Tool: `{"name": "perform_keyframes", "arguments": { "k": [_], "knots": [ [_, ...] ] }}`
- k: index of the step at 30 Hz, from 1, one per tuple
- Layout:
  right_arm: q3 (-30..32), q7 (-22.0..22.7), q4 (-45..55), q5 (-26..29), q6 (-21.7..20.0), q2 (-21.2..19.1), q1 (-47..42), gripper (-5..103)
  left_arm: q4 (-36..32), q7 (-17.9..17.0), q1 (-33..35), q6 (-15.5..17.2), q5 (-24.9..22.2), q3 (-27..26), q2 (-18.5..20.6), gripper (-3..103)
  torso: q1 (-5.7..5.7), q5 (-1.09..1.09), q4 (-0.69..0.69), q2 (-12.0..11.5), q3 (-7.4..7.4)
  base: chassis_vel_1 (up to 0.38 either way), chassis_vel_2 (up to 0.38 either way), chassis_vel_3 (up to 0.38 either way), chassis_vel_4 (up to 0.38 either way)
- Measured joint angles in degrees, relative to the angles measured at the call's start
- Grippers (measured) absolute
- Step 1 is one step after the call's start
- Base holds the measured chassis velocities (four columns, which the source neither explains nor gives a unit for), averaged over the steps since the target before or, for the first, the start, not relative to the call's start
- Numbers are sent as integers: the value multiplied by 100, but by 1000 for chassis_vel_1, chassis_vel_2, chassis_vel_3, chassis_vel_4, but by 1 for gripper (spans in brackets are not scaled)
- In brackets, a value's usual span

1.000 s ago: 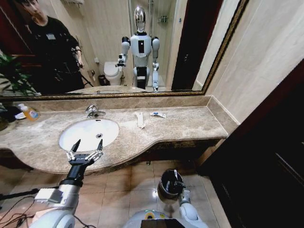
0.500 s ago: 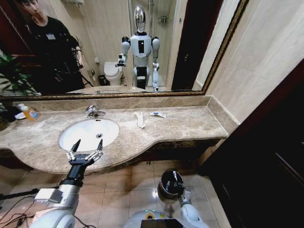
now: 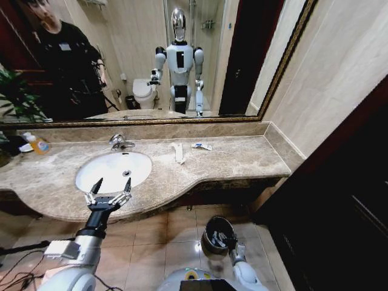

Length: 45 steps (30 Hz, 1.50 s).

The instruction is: Pick up the trash from the sink and place it in the trash bin.

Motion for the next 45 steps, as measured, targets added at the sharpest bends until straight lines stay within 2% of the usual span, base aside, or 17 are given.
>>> {"name": "perform_keyframes", "arguments": {
  "k": [1,3,6,9,24,29,35,45],
  "knots": [
    [0,-1,0,-1,2,0,0,85,0,0,0,0,0,0,0,100,0,0,0,0,0,0,0,0,0],
    [0,-1,0,-2,4,-1,0,85,0,0,0,0,0,0,0,100,0,0,0,0,0,0,0,0,0],
    [4,3,32,-6,5,-19,-11,99,0,0,0,0,0,0,0,100,0,0,0,0,0,0,0,0,0],
    [7,21,71,-6,5,-36,-24,100,0,0,0,0,0,0,0,100,0,0,0,0,0,0,0,0,0],
    [51,153,620,23,43,-164,-337,100,0,0,0,0,0,0,0,100,1,0,0,0,0,0,0,0,0],
    [60,236,1325,15,28,-239,-635,100,0,0,0,0,0,0,0,100,1,0,0,0,0,0,0,0,0],
    [104,477,2291,-576,418,-344,-1085,100,0,0,0,0,0,0,0,100,1,0,0,0,0,0,0,0,0],
    [127,532,3762,-602,300,-517,-1540,100,0,0,0,0,0,0,0,100,1,0,0,0,0,0,0,0,0]
  ]
}}
